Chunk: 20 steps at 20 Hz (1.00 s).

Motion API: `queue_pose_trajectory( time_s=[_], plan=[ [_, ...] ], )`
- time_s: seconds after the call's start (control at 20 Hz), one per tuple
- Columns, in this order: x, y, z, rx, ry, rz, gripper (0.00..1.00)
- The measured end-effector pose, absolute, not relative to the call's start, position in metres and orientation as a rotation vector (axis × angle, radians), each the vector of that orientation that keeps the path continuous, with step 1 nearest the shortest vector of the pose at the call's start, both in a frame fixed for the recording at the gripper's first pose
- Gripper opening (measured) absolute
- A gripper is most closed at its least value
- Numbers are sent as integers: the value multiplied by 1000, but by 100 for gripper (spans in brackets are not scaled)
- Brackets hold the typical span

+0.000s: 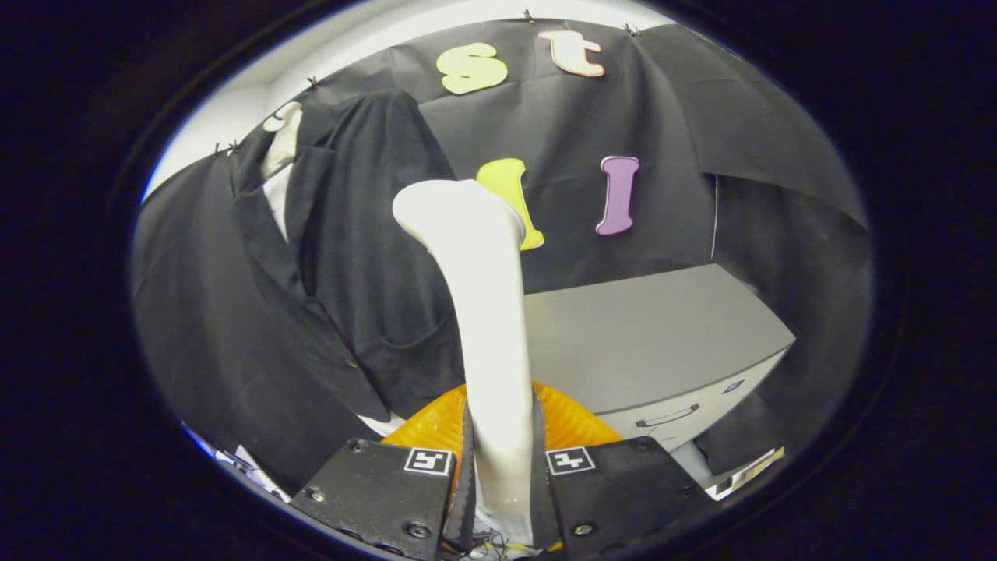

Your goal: Iron the clothes twice with a garment steamer, once on the left side and once on the right side.

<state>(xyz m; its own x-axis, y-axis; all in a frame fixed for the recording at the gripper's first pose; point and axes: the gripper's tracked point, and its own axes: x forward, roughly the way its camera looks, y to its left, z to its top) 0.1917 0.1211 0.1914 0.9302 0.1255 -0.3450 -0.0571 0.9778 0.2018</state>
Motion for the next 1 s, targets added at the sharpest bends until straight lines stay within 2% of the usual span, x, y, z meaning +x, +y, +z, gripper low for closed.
queue_pose_trajectory(
  time_s=[0.5, 1.0],
  plan=[
    [182, 187, 264, 150, 206, 90, 31],
    [224, 231, 317, 54, 43, 63, 31]
  ],
)
